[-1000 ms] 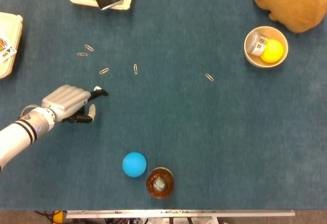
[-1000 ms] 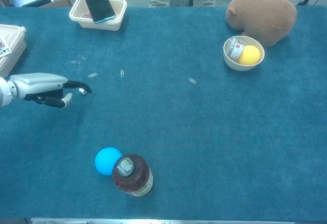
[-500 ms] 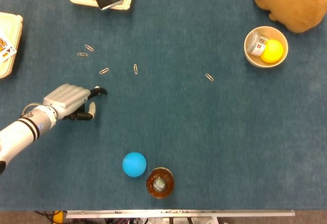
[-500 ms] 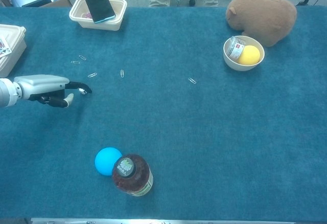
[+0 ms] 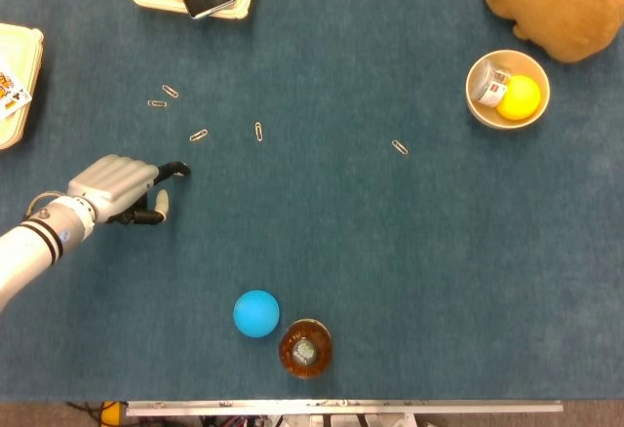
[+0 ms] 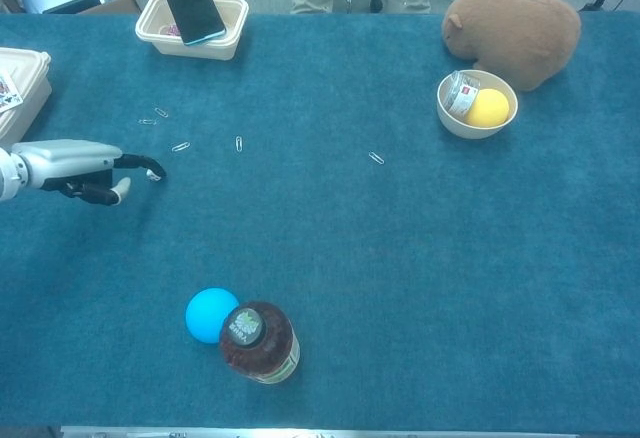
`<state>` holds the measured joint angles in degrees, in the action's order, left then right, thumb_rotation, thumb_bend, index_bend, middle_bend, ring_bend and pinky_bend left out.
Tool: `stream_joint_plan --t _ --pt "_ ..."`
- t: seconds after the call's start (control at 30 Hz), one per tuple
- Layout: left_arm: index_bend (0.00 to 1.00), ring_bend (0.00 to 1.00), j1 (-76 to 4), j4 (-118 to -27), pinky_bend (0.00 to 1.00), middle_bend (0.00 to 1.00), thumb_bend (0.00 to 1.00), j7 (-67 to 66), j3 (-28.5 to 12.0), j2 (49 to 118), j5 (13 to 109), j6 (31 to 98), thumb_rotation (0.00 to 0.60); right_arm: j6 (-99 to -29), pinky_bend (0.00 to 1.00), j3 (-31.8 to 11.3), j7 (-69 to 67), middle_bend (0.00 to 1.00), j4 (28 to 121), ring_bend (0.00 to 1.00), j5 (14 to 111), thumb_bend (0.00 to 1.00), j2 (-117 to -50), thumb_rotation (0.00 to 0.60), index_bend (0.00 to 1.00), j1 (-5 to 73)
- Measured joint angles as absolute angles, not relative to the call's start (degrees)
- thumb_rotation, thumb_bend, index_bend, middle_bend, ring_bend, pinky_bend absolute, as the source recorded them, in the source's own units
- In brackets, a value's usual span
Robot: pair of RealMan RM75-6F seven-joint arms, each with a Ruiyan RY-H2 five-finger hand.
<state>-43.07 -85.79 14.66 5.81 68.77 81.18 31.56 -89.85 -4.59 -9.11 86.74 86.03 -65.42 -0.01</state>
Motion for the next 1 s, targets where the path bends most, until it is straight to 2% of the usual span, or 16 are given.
stream_joint_plan --t 0.4,0.77,0.9,1.0 --pt "0.11 1.0 -43.0 -86.3 1.0 1.0 0.73 14.5 5.7 67.0 80.9 31.6 0.213 -89.7 0.32 -4.7 -8.8 0.29 87.1 0.17 86.2 0.29 -65.5 0.6 0.38 0.2" --pt "0.11 1.0 -41.7 -90.2 0.98 1.0 0.73 14.0 5.1 63.6 81.8 35.9 0.214 -89.7 0.32 -4.8 -9.2 0.29 86.7 0.17 86.1 0.29 -65.4 0.6 0.38 0.2" --pt "0.11 0.9 -40.0 -91.2 0.9 0.98 0.72 13.9 4.5 62.6 82.0 40.2 0.236 -89.5 0.32 -4.8 -9.3 0.29 86.6 0.17 85.8 0.29 -65.3 0.6 0.38 0.2" --pt "0.11 0.78 -38.1 -91.9 0.84 0.87 0.72 13.6 3.9 61.9 82.2 45.0 0.245 -89.3 0.32 -4.8 -9.3 0.29 86.4 0.17 85.7 0.29 -65.3 0.6 0.38 0.2"
